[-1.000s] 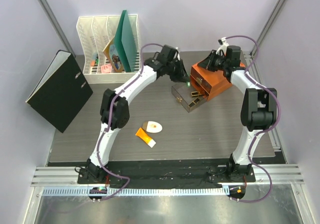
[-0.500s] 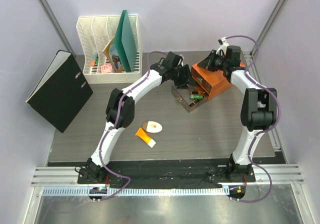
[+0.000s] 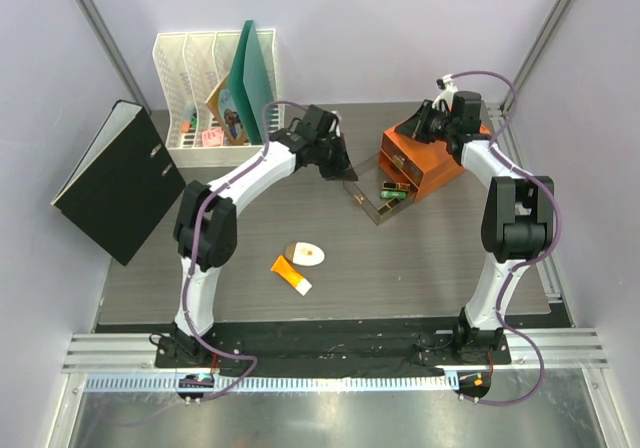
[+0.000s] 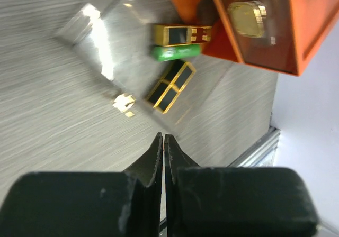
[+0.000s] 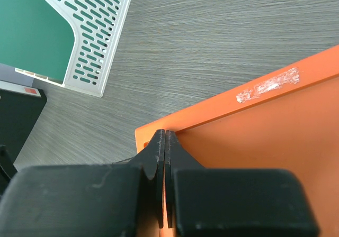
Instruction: Organize the makeup
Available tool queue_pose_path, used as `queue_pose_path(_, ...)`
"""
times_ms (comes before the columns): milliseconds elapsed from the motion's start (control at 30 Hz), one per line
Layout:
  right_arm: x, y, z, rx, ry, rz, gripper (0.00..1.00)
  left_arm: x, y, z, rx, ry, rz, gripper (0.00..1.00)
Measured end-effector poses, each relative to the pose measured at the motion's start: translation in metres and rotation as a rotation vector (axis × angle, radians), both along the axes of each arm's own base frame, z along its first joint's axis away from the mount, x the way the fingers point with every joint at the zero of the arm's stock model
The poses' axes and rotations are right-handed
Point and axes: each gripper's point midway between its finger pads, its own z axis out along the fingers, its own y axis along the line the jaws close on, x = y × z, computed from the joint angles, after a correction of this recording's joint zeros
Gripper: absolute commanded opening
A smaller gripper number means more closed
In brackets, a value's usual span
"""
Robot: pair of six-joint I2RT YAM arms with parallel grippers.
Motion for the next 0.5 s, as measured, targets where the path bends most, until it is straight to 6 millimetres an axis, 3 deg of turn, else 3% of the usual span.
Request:
queue_pose_path(100, 0.000, 0.000, 0.000, 0.000, 0.000, 0.000, 0.01, -0.005, 0.020, -0.003, 0.027, 0.007, 0.032, 0.00)
queue_pose_path(267, 0.000, 0.000, 0.000, 0.000, 0.000, 0.000, 0.01, -0.009, 0.045, -0.028, 0.111, 0.064, 0.092, 0.00)
queue_pose_path(500, 0.000, 0.000, 0.000, 0.000, 0.000, 0.000, 0.01, -0.018, 0.053, -0.055, 0.175, 0.155, 0.117, 0.00)
